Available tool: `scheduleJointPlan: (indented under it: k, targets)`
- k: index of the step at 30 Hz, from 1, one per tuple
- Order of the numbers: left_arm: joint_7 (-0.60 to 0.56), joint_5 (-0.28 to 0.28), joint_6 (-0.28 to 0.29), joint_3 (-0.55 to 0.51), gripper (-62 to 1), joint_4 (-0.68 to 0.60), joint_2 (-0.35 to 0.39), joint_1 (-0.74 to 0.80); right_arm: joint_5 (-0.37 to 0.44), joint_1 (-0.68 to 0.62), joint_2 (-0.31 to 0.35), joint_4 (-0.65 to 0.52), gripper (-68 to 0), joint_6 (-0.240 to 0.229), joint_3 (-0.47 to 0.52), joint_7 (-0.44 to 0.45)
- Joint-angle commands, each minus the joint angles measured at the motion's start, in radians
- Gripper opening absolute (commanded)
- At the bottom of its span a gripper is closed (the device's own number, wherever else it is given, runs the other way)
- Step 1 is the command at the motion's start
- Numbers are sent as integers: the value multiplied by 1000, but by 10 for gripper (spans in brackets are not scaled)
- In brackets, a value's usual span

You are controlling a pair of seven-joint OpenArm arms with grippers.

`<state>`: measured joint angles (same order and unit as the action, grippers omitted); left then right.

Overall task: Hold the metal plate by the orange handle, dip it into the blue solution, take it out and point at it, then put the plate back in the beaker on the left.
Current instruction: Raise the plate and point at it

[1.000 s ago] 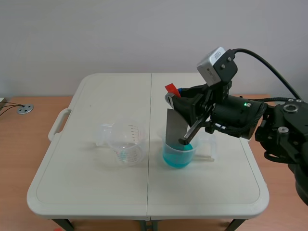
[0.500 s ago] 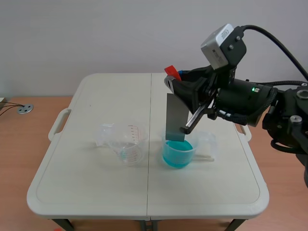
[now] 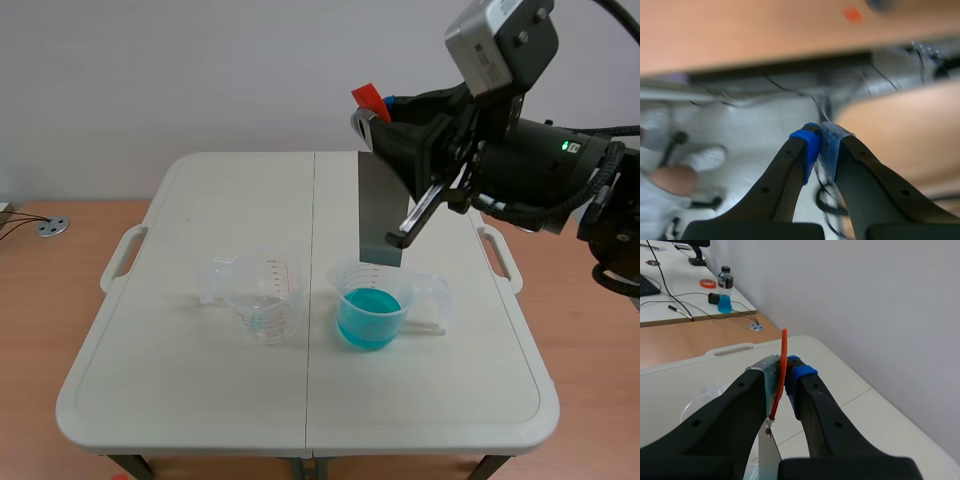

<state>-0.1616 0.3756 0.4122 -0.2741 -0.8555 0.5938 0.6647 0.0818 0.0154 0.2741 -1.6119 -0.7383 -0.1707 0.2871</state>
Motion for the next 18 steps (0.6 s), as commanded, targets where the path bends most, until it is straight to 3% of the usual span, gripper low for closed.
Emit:
scheduleJointPlan:
  k: [1, 10, 18]
  targets:
    - [-7, 33, 2, -32, -603, -19, 31, -3, 15, 6, 5, -27, -662, -7, 14, 14]
    - [-116, 137, 2, -110, -603, -102, 189, 0, 16, 6, 6, -93, -662, -7, 22, -3]
    - [-163, 117, 36, -109, -603, -234, 241, -76, 52, 6, 5, -129, -662, -7, 22, -49]
